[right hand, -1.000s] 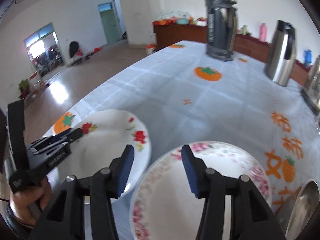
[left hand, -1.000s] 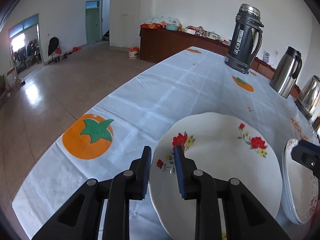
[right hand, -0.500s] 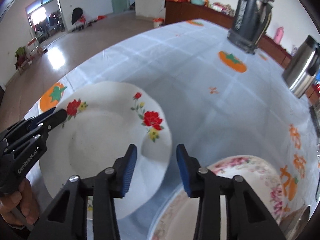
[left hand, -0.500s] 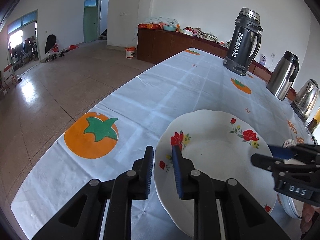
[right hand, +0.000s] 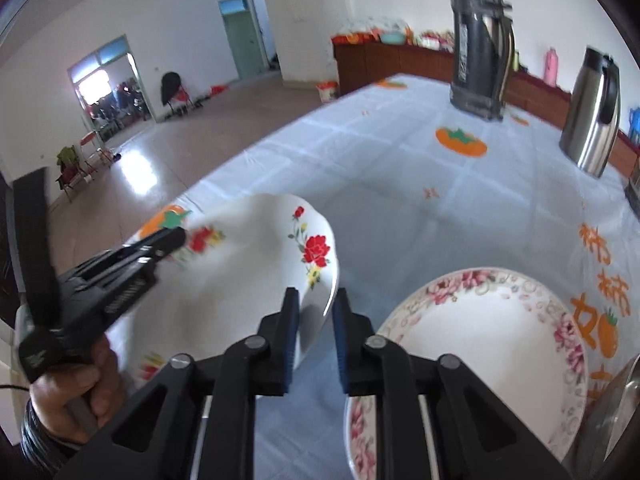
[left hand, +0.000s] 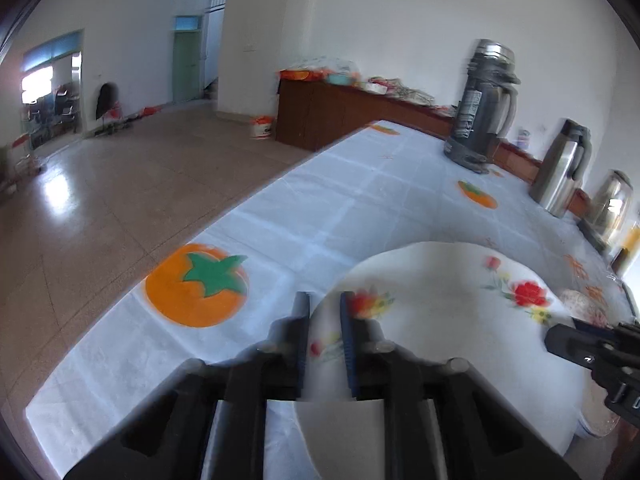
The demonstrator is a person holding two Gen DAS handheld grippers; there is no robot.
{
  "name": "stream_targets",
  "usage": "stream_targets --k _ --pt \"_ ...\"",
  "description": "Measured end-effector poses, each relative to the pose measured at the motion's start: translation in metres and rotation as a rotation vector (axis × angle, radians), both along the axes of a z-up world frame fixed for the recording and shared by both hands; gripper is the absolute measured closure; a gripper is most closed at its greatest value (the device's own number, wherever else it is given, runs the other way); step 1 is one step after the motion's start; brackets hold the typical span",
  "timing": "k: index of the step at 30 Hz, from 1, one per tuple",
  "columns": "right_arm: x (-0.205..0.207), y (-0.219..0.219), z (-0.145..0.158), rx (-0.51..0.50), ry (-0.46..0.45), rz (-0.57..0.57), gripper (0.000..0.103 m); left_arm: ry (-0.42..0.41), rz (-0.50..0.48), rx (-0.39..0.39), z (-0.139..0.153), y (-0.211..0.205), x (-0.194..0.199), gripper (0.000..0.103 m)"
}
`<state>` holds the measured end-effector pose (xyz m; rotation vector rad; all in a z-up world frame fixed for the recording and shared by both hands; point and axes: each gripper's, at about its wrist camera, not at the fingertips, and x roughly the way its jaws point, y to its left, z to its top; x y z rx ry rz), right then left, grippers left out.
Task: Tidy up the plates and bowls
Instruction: 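Tilt and lift the white red-flower plate with the left tool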
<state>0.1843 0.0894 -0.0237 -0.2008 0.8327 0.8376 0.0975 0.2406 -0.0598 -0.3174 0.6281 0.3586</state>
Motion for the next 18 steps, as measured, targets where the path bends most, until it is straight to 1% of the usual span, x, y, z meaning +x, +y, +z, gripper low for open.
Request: stream_targets --k 1,2,3,4,5,6,8,9,10,13,15,18 --pt "-0.006 0.001 0.004 0.022 0.0 0.021 0.093 0.018 -0.027 0.001 -0.002 -0.012 0.004 0.102" --pt "-0.012 0.004 0.007 0.007 -0.009 0.031 0.092 0.068 -0.033 0.054 -0.005 -0.027 0.012 0.101" --pt "-0.016 0.007 0.008 -0.022 -0.021 0.028 0.092 0.089 -0.022 0.092 -0.006 -0.034 0.015 0.101" --pt "-0.019 0.008 0.008 -0.03 -0.04 0.029 0.092 0.077 -0.009 0.077 -0.005 -0.033 0.013 0.101" --pt "-0.019 0.007 0.004 -0.042 -0.044 0.027 0.091 0.064 0.01 0.044 -0.004 -0.025 0.01 0.101" --pt "-0.017 0.006 0.0 -0.048 -0.036 0.024 0.091 0.053 0.029 0.034 -0.003 -0.018 0.005 0.101" --pt "-0.009 0.0 -0.01 -0.029 0.006 0.013 0.09 0.052 0.098 0.072 0.002 0.0 -0.007 0.101" --pt "-0.008 -0.002 -0.013 -0.031 0.011 0.013 0.09 0.052 0.123 0.087 0.004 0.009 -0.014 0.101" --pt "-0.01 -0.002 -0.013 -0.032 0.004 0.014 0.09 0.062 0.131 0.08 0.003 0.019 -0.019 0.101" --pt "-0.015 0.002 -0.007 -0.038 -0.046 0.031 0.09 0.123 0.081 0.046 -0.006 0.028 -0.019 0.101" --pt "-0.017 0.001 -0.007 -0.04 -0.056 0.033 0.09 0.154 0.055 0.011 -0.015 0.027 -0.014 0.101" --pt "-0.016 -0.002 -0.012 -0.047 -0.053 0.032 0.088 0.16 0.072 0.02 -0.02 0.023 -0.011 0.101"
